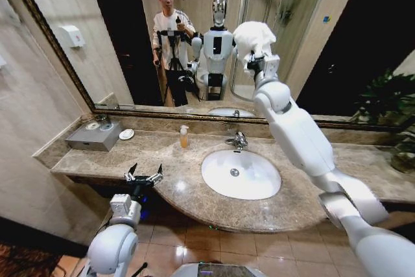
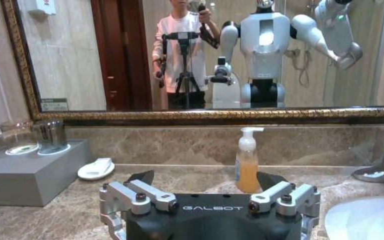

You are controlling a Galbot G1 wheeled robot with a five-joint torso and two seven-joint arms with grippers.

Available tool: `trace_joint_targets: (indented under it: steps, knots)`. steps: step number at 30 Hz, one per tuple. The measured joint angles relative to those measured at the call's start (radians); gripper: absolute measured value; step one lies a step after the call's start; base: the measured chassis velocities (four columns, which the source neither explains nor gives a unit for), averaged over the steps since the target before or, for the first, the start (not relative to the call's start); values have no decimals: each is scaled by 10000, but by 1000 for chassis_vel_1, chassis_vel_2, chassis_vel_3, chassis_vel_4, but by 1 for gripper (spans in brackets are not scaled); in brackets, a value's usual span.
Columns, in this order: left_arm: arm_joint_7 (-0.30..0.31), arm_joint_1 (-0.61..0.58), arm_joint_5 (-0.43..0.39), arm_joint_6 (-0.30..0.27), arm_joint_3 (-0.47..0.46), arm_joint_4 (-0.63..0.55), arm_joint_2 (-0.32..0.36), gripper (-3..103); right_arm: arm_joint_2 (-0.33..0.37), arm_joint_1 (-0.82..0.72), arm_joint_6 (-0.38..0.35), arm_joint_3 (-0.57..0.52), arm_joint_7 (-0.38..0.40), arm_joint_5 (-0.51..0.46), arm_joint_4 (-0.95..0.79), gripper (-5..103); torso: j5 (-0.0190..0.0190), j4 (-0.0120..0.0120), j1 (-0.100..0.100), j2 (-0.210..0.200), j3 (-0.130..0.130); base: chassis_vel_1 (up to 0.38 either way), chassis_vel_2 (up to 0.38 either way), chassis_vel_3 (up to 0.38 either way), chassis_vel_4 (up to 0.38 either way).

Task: Pick up the towel from the sink counter and wipe the mirror surface.

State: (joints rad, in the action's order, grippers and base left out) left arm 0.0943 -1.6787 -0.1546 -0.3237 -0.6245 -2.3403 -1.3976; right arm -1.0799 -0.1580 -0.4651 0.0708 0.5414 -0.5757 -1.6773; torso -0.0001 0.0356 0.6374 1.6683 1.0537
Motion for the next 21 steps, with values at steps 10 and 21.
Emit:
trace_joint_targets:
  steps: [10, 21]
  knots:
    - [0, 0, 0, 0, -1, 0, -1, 100, 1381, -4244, -101, -1019, 251, -674, -3300, 14, 6, -3, -2, 1, -1, 0, 0, 0, 0]
    - [0, -1, 0, 0, 0, 0, 2, 100, 774, -10004, 359, -2997, -754, 1718, -5174, 14, -2, 1, -3, 2, -2, 0, 0, 0, 0]
